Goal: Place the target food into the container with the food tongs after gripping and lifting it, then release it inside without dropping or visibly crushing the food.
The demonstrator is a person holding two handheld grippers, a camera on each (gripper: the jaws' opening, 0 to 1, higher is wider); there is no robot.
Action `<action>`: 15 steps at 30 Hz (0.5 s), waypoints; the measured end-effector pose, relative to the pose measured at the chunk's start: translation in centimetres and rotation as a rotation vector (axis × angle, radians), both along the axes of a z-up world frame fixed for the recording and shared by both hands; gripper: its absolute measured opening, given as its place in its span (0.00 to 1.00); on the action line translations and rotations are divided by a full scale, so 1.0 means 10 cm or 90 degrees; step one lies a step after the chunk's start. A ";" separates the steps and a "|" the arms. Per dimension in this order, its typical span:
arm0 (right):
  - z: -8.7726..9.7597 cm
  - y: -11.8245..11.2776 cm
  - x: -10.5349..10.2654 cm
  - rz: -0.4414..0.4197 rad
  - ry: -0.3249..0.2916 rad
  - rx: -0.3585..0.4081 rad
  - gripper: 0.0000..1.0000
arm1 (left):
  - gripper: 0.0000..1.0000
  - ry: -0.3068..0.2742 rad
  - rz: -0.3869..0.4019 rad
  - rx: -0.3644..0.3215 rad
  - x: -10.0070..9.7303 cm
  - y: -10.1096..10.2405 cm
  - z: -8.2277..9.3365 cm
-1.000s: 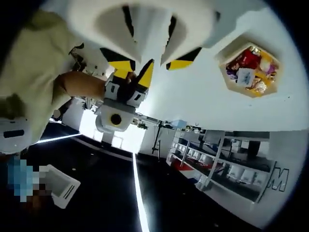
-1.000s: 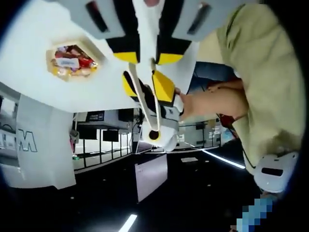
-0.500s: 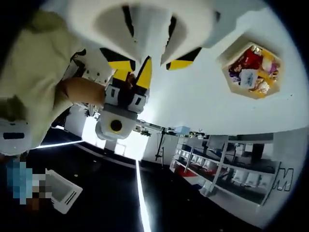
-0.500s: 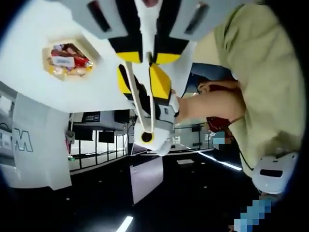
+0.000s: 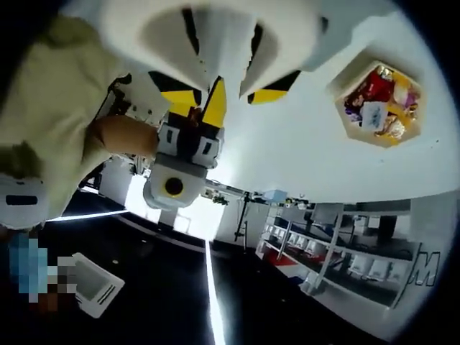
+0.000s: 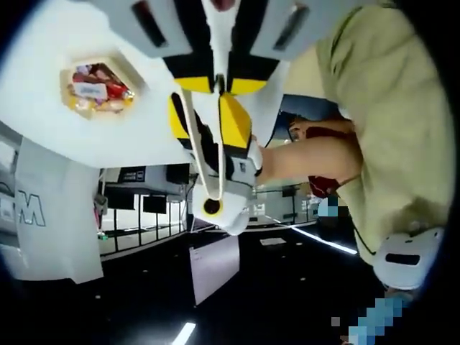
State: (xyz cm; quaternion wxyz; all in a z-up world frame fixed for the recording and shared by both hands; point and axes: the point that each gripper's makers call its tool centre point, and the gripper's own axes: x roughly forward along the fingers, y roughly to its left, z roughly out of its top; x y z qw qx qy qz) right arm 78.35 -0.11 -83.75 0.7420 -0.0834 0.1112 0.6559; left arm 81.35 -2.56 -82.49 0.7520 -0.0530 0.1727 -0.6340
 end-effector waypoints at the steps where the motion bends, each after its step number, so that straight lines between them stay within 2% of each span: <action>1: 0.00 0.00 0.00 0.001 0.000 0.000 0.00 | 0.24 0.000 -0.001 -0.002 0.00 0.00 0.00; 15: 0.00 0.03 -0.07 0.020 -0.007 0.007 0.00 | 0.26 -0.012 -0.014 -0.019 -0.04 -0.05 0.03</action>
